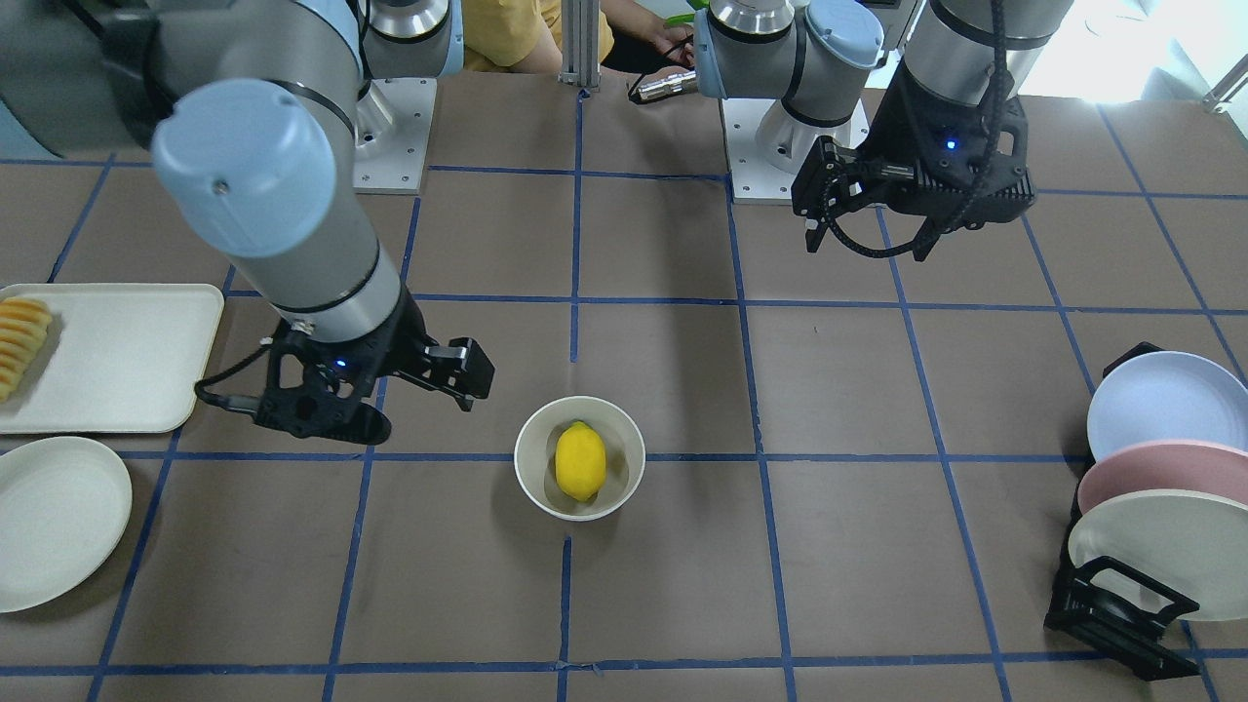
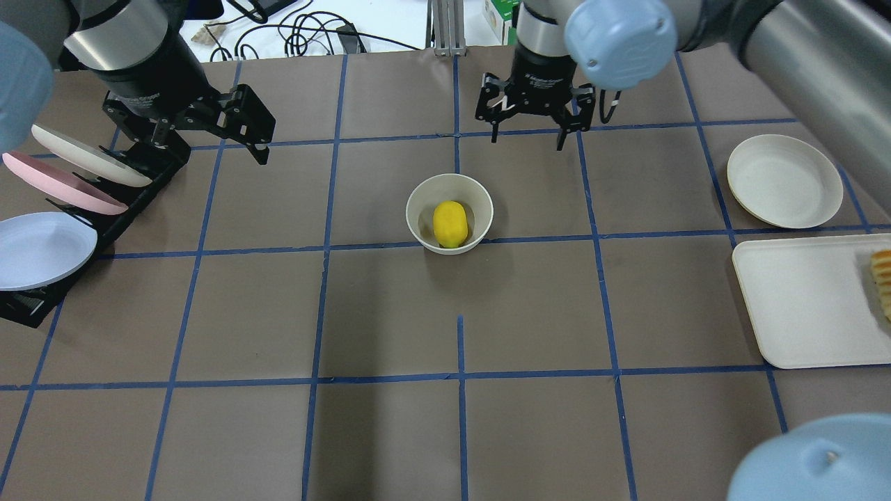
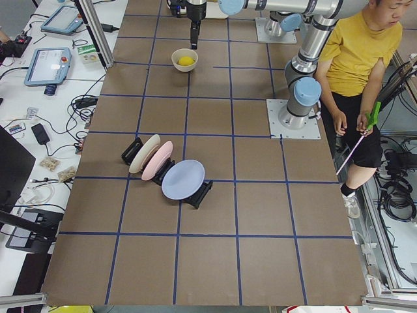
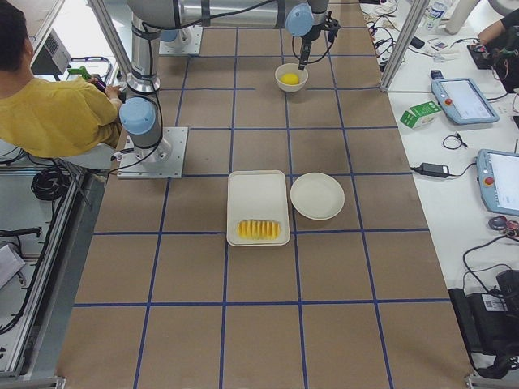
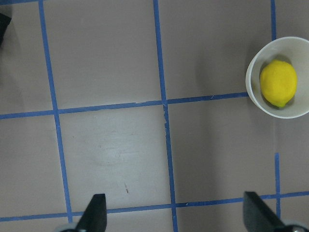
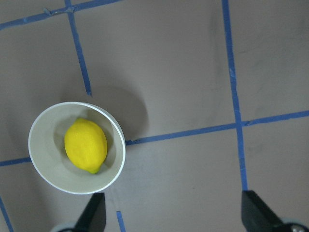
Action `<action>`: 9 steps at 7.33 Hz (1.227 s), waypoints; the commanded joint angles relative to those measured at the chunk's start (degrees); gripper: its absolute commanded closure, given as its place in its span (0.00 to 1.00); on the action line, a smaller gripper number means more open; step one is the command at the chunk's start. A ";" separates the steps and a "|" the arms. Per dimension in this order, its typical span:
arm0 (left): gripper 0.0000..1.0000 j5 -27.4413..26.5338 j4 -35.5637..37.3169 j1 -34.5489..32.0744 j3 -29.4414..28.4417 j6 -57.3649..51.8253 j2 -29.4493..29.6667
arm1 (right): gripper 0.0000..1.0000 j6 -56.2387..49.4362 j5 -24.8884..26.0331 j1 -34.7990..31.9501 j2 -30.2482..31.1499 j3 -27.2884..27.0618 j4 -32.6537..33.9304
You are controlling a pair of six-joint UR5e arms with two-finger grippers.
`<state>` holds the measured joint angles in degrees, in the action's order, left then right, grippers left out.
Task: Place bowl and put lemon in it
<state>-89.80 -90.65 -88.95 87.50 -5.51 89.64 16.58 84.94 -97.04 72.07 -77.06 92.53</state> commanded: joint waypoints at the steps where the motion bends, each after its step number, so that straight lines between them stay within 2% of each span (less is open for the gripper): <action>1: 0.00 0.07 -0.05 0.00 0.04 0.06 0.00 | 0.00 -6.97 0.13 2.37 6.13 -0.89 -5.58; 2: 0.00 0.07 -0.14 0.00 0.12 0.07 -0.08 | 0.00 -7.26 0.48 3.08 9.37 -2.99 -9.78; 6: 0.00 0.15 -0.05 0.00 0.21 -0.20 -0.08 | 0.00 -7.62 3.38 7.04 17.39 -13.36 -9.65; 9: 0.00 0.42 0.04 -0.08 0.21 -0.20 0.00 | 0.00 -7.96 3.47 7.30 18.19 -13.55 -9.56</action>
